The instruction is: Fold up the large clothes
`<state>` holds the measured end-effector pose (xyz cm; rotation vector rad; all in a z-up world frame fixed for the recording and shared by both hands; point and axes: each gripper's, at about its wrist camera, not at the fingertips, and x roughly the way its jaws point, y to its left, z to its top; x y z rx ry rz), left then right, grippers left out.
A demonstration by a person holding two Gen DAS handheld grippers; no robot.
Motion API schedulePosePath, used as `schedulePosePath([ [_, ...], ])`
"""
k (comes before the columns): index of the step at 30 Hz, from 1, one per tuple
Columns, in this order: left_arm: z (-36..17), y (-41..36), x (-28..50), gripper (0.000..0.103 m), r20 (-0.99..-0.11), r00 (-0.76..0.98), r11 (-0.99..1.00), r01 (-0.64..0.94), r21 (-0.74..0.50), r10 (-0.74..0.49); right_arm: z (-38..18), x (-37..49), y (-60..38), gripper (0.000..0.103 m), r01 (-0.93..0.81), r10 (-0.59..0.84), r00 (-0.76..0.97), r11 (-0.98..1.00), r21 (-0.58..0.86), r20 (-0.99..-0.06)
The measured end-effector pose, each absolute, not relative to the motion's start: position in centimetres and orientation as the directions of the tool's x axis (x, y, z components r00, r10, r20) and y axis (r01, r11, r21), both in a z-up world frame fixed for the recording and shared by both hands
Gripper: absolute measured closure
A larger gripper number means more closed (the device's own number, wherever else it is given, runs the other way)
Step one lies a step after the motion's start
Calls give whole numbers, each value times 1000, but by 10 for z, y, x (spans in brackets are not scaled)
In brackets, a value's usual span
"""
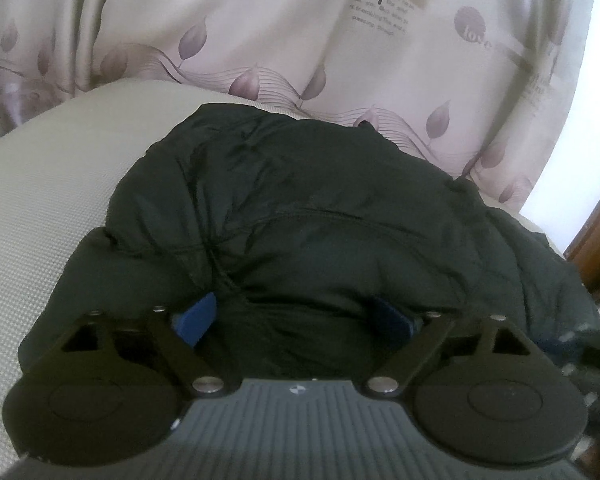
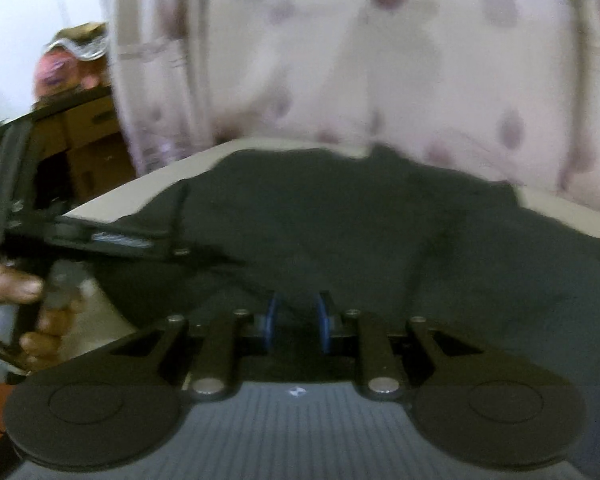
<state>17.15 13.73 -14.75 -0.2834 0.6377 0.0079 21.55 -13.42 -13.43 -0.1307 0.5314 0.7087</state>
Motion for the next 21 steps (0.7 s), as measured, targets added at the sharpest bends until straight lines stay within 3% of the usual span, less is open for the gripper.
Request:
schedulePosePath([
  [3, -149, 131, 171, 14, -590, 805, 971, -81, -226, -70, -158, 219, -102, 83, -650, 524, 629, 760, -19, -575],
  [7, -150, 130, 172, 14, -596, 800, 975, -67, -213, -75, -177, 217, -94, 84, -645, 489, 664, 757, -103, -565],
  [10, -151, 132, 172, 13, -595, 800, 973, -63, -224, -85, -163, 229, -114, 83, -660, 552, 593, 750, 38, -586],
  [11, -151, 133, 172, 12, -592, 801, 972, -59, -229, -91, -152, 229, -133, 84, -639, 591, 580, 757, 138, -560],
  [13, -151, 133, 172, 11, -590, 802, 972, -56, -229, -93, -136, 223, -171, 84, -585, 591, 641, 789, 187, -489],
  [17, -150, 133, 175, 7, -588, 803, 968, -57, -243, -100, -125, 225, -263, 84, -357, 374, 817, 926, 123, -440],
  [21, -151, 134, 172, 6, -582, 806, 968, -52, -247, -106, -155, 231, -337, 85, -155, 212, 833, 976, 152, -511],
])
